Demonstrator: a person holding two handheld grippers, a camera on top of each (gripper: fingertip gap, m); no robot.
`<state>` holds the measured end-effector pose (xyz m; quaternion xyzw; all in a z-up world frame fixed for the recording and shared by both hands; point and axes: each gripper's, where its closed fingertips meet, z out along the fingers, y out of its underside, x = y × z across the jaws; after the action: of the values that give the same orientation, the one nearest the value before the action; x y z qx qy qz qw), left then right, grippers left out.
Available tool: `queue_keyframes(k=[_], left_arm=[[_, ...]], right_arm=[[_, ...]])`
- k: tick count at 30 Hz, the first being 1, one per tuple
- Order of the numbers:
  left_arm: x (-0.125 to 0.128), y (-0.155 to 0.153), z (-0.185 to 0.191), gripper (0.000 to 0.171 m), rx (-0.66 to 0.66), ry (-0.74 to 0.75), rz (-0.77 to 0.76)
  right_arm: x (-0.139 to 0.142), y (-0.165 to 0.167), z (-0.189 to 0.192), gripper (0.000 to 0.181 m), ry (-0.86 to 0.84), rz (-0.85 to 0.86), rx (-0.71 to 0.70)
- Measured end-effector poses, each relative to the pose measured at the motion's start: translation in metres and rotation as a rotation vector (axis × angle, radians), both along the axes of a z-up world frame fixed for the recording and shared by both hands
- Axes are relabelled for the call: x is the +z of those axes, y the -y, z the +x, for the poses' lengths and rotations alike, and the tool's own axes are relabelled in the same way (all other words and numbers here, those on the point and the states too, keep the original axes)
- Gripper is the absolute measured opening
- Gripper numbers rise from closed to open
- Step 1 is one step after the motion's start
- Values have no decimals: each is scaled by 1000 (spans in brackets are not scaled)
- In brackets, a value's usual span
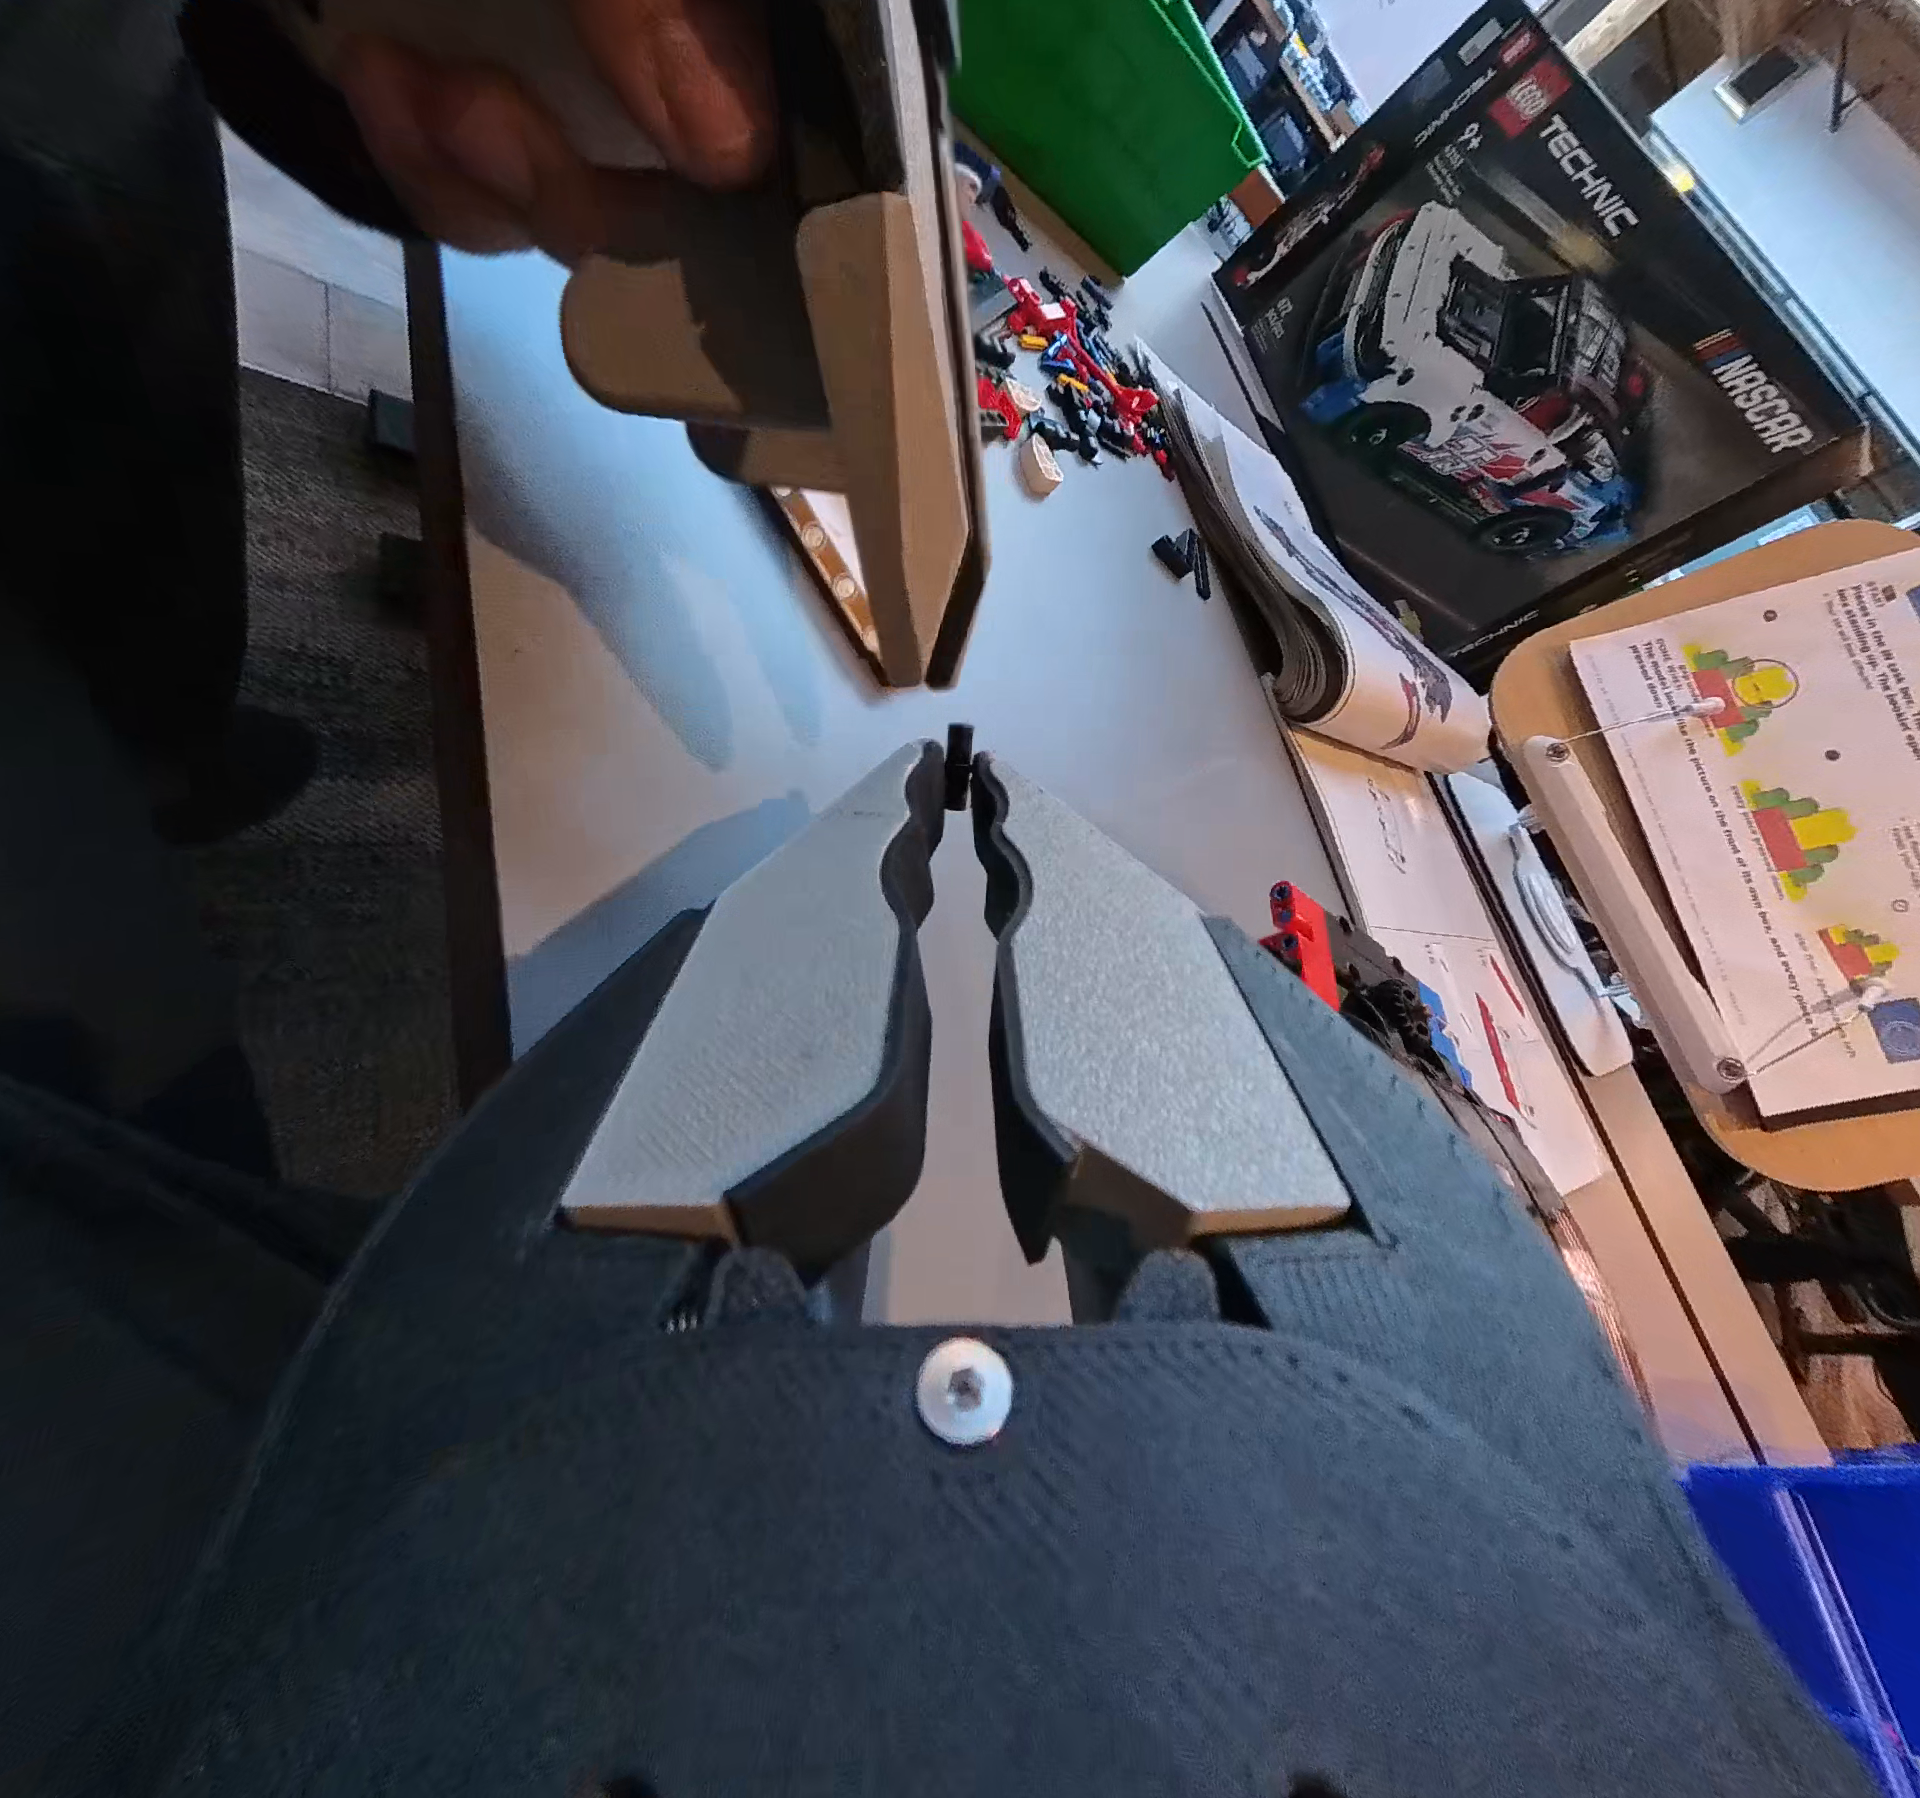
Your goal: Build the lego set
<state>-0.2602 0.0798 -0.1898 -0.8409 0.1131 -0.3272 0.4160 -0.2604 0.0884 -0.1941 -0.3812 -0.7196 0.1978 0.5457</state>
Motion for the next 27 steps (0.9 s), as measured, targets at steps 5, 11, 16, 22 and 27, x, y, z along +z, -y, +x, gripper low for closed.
queue_keyframes(k=[5,11,16,22,27], left_arm=[[1,1,1,22,-1,102,-17],[0,5,1,16,-18,157,-38],[2,6,4,7,-29,217,-52],[-2,6,2,2,-12,235,-65],[1,5,1,2,-3,278,-56]], right_arm=[[0,7,-4,3,-1,35,24],[2,16,-6,3,-8,93,43],[0,17,-7,3,2,130,36],[-1,17,-7,3,12,147,26],[1,16,-9,3,-11,132,17]])
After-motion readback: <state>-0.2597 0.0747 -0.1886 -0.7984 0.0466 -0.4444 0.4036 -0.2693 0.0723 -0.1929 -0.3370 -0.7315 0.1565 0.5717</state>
